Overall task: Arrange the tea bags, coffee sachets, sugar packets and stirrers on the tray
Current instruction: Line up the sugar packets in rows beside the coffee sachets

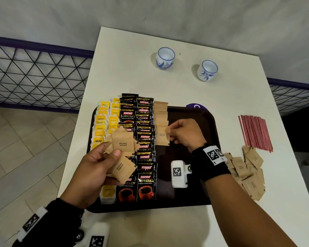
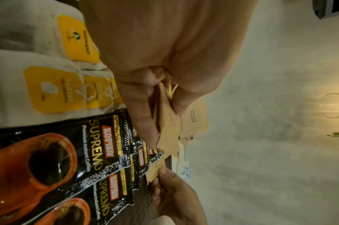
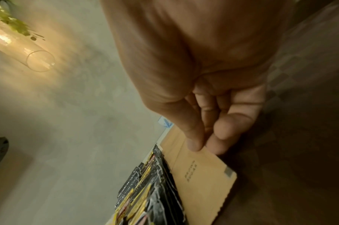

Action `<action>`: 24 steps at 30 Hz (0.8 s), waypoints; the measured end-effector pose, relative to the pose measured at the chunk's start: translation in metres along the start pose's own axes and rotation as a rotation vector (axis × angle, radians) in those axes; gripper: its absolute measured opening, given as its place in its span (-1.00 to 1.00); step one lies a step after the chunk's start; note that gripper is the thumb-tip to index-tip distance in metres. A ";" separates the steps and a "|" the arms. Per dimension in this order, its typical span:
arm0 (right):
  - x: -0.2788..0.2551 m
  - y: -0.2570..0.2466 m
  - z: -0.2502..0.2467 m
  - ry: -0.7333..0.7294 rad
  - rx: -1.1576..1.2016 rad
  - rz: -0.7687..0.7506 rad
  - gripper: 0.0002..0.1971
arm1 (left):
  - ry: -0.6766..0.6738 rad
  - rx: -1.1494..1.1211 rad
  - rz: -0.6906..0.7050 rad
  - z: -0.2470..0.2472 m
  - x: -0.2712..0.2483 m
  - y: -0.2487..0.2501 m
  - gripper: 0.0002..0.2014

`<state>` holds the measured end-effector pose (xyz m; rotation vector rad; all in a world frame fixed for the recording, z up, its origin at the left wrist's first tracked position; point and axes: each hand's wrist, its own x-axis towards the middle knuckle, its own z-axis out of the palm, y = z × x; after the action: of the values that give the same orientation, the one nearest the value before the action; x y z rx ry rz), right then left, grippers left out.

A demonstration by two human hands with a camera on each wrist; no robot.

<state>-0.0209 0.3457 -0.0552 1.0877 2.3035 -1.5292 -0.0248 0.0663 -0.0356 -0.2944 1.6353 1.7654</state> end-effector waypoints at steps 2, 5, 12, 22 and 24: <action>0.002 0.000 0.003 0.025 -0.042 0.010 -0.88 | 0.004 0.001 -0.006 0.000 0.000 -0.001 -0.77; 0.005 0.000 0.007 0.053 -0.074 0.019 -0.90 | 0.013 -0.003 -0.011 0.000 0.001 -0.002 -0.76; 0.005 -0.002 0.009 0.094 -0.136 0.007 -0.96 | 0.013 -0.016 -0.012 0.000 0.001 -0.002 -0.75; 0.013 -0.003 0.012 0.118 -0.238 -0.064 -0.87 | -0.005 -0.009 -0.007 0.001 0.001 -0.003 -0.75; 0.013 -0.003 0.013 0.118 -0.235 -0.066 -0.86 | -0.004 -0.011 -0.010 0.002 0.001 -0.004 -0.76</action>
<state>-0.0355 0.3405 -0.0654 1.0757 2.5428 -1.2043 -0.0229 0.0680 -0.0388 -0.3039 1.6190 1.7674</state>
